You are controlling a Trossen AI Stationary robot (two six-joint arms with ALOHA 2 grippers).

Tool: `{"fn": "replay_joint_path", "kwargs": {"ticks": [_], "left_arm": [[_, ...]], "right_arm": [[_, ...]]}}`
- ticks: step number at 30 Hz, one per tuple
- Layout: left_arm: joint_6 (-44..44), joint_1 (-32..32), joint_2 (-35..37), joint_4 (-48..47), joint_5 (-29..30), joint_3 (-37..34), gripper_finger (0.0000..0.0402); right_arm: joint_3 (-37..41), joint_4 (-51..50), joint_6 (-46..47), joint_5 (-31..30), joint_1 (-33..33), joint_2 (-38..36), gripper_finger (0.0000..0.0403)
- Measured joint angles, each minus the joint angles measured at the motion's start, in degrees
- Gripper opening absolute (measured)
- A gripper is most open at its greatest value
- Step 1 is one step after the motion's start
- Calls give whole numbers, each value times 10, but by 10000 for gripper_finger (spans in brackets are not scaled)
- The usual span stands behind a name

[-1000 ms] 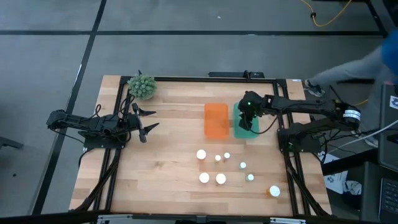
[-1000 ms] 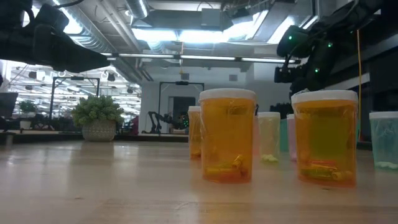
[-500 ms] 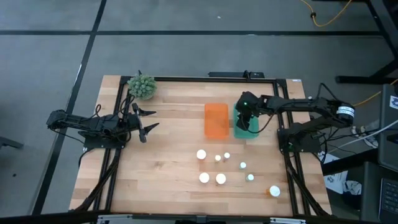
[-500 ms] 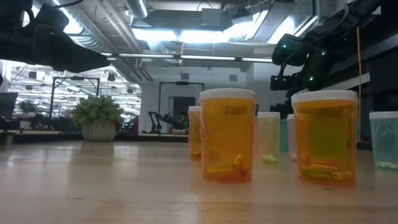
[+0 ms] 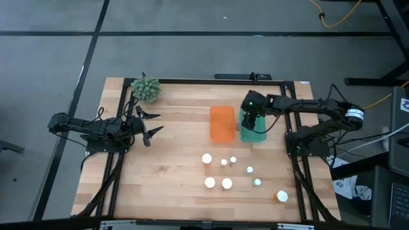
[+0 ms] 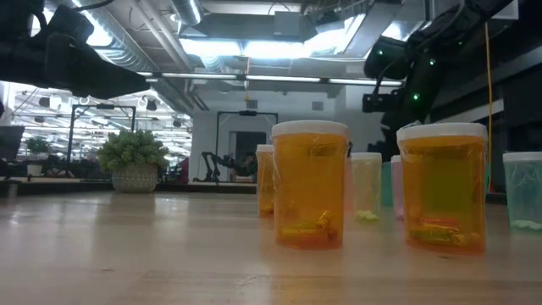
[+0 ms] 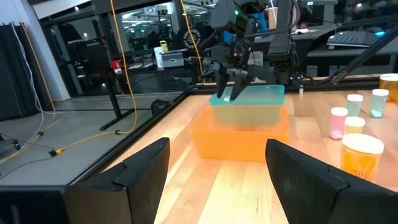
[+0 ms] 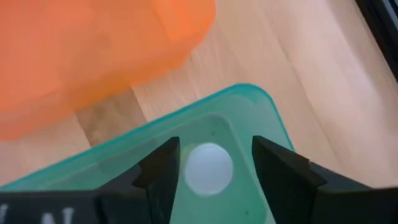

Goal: Pick and place medicine bottles into bin by pill shape (circle, oval)
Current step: Put the top small green pill bottle into the green bin

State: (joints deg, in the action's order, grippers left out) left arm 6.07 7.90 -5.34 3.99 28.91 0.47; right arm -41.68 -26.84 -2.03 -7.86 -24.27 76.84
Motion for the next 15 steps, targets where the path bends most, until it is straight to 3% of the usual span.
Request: {"fn": "replay_joint_path", "kwargs": {"ticks": [9,15], "left_arm": [[0,0,0,0,0,0,257],[0,0,0,0,0,0,257]], "right_arm": [[-83,-147,43,26,4,-5,216],[-102,-249,97,65,52,-62,216]]}}
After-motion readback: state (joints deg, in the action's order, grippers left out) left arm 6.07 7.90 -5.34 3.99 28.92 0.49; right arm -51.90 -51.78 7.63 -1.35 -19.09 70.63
